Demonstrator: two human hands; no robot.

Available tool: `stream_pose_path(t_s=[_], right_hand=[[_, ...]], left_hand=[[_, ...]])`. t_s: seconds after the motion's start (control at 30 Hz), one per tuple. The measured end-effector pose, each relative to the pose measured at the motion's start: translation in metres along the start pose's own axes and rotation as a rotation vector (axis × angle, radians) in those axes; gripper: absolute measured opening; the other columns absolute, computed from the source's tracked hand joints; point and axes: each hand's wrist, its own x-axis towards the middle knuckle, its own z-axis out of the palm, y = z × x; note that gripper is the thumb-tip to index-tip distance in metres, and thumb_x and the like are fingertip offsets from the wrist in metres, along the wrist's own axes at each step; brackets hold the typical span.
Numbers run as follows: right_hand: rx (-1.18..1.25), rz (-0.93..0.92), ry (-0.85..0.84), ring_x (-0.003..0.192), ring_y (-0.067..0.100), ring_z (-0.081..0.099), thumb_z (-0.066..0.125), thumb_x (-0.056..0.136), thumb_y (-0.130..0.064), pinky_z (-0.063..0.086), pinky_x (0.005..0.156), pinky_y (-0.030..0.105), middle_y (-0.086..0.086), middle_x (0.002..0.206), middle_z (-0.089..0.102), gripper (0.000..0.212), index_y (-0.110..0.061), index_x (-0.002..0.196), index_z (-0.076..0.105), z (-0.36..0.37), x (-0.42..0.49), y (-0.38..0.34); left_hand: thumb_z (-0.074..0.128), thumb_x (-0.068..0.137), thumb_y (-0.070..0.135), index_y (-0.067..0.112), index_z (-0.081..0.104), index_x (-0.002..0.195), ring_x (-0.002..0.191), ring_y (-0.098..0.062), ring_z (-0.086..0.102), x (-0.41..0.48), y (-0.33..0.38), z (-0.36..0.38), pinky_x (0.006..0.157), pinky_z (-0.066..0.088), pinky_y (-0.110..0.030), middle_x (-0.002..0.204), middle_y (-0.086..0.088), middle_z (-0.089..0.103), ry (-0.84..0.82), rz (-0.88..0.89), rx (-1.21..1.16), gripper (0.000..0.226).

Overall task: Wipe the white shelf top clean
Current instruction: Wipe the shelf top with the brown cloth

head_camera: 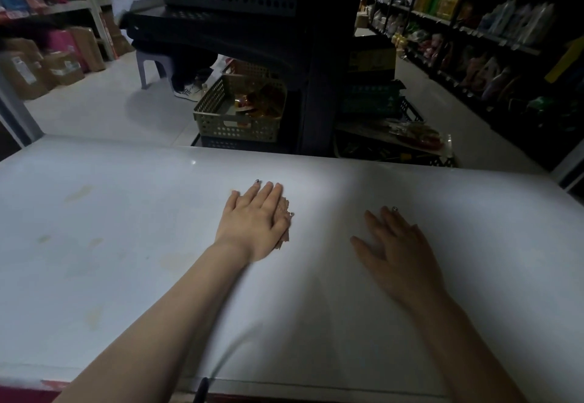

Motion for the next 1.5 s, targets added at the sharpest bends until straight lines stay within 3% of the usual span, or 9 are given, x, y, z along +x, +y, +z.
stream_pose_path(t_s=[0.23,0.43,0.6,0.73,1.33,1.5], right_hand=[[-0.017,-0.008,-0.013,0.143,0.008,-0.006,0.032,0.094,-0.054,-0.005,0.113,0.027,-0.003,0.158,0.000,0.062,-0.030,0.148,0.013,0.000,0.001,0.003],[-0.034,0.001,-0.003,0.142,0.006,-0.008,0.005,0.071,-0.069,-0.007,0.112,0.025,-0.006,0.157,-0.001,0.085,-0.034,0.148,0.010,0.002,0.003,0.003],[-0.042,0.004,-0.004,0.142,0.005,-0.009,0.007,0.076,-0.071,-0.008,0.111,0.024,-0.007,0.157,-0.002,0.081,-0.034,0.148,0.010,0.002,0.004,0.004],[-0.076,0.005,0.014,0.142,0.006,-0.009,-0.010,0.058,-0.070,-0.008,0.111,0.024,-0.008,0.157,-0.003,0.097,-0.037,0.148,0.007,0.003,0.005,0.003],[-0.057,-0.001,-0.006,0.141,0.004,-0.013,-0.010,0.057,-0.070,-0.013,0.105,0.018,-0.009,0.157,-0.006,0.097,-0.038,0.147,0.006,0.001,0.006,0.004],[-0.072,-0.002,-0.012,0.142,0.005,-0.011,-0.011,0.057,-0.069,-0.010,0.110,0.022,-0.008,0.157,-0.005,0.098,-0.036,0.148,0.006,0.000,0.005,0.003]], left_hand=[[0.020,0.097,0.044,0.025,0.005,0.149,0.143,-0.011,-0.003,0.027,-0.002,-0.002,0.114,0.000,-0.037,0.157,0.008,0.006,0.001,-0.001,-0.001,0.057],[0.021,0.097,0.043,0.024,0.006,0.149,0.143,-0.013,-0.001,0.051,-0.005,-0.004,0.114,0.001,-0.038,0.157,0.005,0.007,0.005,0.000,0.012,0.057],[0.021,0.097,0.042,0.024,0.009,0.149,0.143,-0.013,0.000,0.070,-0.006,-0.005,0.114,0.001,-0.038,0.156,0.005,0.010,0.004,-0.012,0.017,0.056],[0.021,0.098,0.041,0.023,0.013,0.148,0.143,-0.014,0.003,0.085,-0.009,-0.005,0.113,0.004,-0.038,0.156,0.005,0.013,0.020,-0.009,0.024,0.054],[0.020,0.098,0.045,0.021,0.011,0.148,0.143,-0.015,0.003,0.106,-0.017,-0.013,0.114,0.003,-0.038,0.156,0.003,0.012,-0.022,-0.013,0.026,0.056],[0.021,0.098,0.044,0.023,0.013,0.148,0.143,-0.014,0.004,0.098,-0.019,-0.012,0.115,0.004,-0.038,0.156,0.004,0.012,-0.002,-0.002,0.015,0.055]])
